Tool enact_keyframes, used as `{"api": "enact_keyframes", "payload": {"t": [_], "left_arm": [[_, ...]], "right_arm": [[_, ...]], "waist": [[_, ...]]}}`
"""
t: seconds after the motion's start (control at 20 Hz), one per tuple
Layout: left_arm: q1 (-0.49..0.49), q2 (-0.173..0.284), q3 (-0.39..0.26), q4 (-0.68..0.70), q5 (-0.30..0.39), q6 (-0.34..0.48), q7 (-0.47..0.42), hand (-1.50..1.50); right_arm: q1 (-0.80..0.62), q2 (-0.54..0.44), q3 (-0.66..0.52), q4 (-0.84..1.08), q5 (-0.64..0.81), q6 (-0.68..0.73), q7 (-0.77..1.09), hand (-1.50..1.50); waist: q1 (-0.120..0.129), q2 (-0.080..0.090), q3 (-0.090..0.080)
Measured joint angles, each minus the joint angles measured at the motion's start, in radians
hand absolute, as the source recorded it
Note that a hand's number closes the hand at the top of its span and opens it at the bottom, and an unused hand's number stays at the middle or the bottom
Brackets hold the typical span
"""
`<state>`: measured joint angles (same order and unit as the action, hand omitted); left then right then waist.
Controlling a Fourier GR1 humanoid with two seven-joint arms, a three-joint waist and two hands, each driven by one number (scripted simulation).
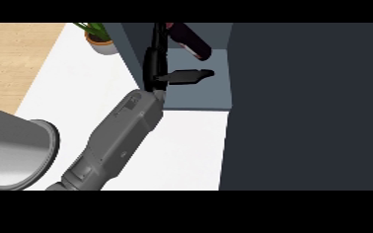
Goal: Pick up the wine, place it into the cabinet and close the cabinet
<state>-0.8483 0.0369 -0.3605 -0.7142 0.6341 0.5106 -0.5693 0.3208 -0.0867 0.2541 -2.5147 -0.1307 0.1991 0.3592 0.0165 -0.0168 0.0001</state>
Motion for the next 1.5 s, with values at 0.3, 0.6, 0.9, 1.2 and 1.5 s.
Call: {"api": "enact_keyframes", "payload": {"t": [0.3, 0.6, 0.9, 1.2, 1.5], "left_arm": [[0.187, 0.006, -0.089, -0.268, -0.029, 0.045, 0.058, -1.5], [0.396, 0.046, -0.175, -0.529, -0.061, 0.081, 0.089, -1.5], [0.569, 0.082, -0.257, -0.769, -0.117, 0.144, 0.112, -1.5], [0.731, 0.156, -0.307, -0.944, -0.148, 0.148, 0.102, -1.5], [0.868, 0.241, -0.309, -1.069, -0.161, 0.144, 0.075, -1.5]], "right_arm": [[0.005, -0.002, 0.012, 0.002, 0.009, -0.006, -0.013, -1.5], [-0.013, -0.004, 0.023, 0.001, 0.014, -0.021, -0.002, -1.5], [-0.029, -0.015, 0.031, 0.001, 0.018, -0.022, 0.006, -1.5], [-0.033, -0.1, 0.062, 0.004, 0.019, 0.064, 0.037, 1.5], [0.007, -0.147, 0.202, 0.002, 0.01, 0.145, 0.061, 1.5]], "waist": [[0.003, -0.001, 0.0], [-0.001, 0.003, 0.0], [-0.009, 0.008, 0.0], [-0.011, 0.009, 0.0], [-0.009, 0.008, -0.001]]}}
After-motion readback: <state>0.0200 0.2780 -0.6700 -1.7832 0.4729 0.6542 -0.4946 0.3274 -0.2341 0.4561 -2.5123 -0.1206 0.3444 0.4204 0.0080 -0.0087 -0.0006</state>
